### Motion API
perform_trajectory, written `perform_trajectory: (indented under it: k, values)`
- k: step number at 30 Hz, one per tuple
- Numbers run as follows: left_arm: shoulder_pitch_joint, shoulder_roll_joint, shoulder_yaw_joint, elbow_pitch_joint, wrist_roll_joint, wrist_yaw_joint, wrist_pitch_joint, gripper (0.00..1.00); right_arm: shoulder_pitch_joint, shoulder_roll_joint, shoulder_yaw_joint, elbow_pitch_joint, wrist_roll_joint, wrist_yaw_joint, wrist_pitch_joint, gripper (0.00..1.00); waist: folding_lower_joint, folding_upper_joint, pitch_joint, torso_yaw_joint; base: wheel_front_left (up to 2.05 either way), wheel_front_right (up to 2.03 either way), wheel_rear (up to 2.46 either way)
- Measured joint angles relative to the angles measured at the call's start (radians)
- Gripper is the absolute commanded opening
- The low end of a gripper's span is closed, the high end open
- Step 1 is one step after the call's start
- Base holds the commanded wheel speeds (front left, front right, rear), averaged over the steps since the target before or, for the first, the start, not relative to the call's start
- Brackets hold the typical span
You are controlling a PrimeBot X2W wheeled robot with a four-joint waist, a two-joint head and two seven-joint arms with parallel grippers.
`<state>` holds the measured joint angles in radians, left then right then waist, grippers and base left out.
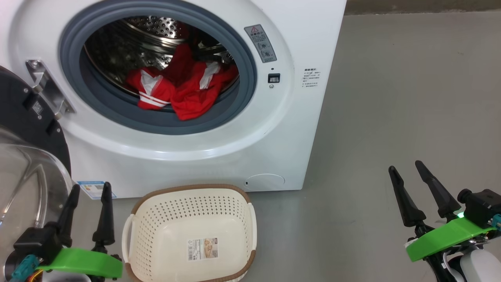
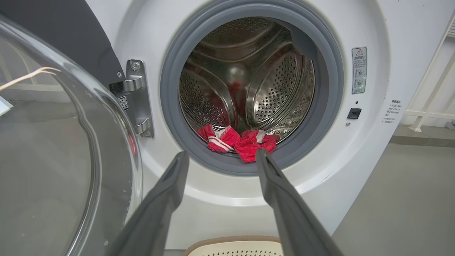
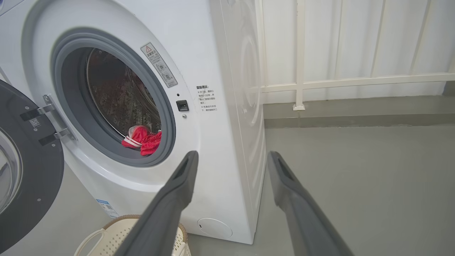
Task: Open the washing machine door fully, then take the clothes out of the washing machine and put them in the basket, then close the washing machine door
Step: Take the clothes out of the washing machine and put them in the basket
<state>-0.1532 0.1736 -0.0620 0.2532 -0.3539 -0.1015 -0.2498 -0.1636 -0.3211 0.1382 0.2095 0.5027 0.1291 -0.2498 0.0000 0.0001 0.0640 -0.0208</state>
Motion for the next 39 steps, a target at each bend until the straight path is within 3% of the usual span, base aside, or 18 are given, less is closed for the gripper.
perform_trajectory:
  k: [39]
  values:
    - [-0.078, -0.020, 0.022, 0.011, 0.033, -0.009, -0.002, 1.00, -0.026, -0.002, -0.009, -0.015, 0.000, 0.000, 0.000, 1.00, 0.0000, 0.0000, 0.084, -0.018, 0.00, 0.00, 0.00]
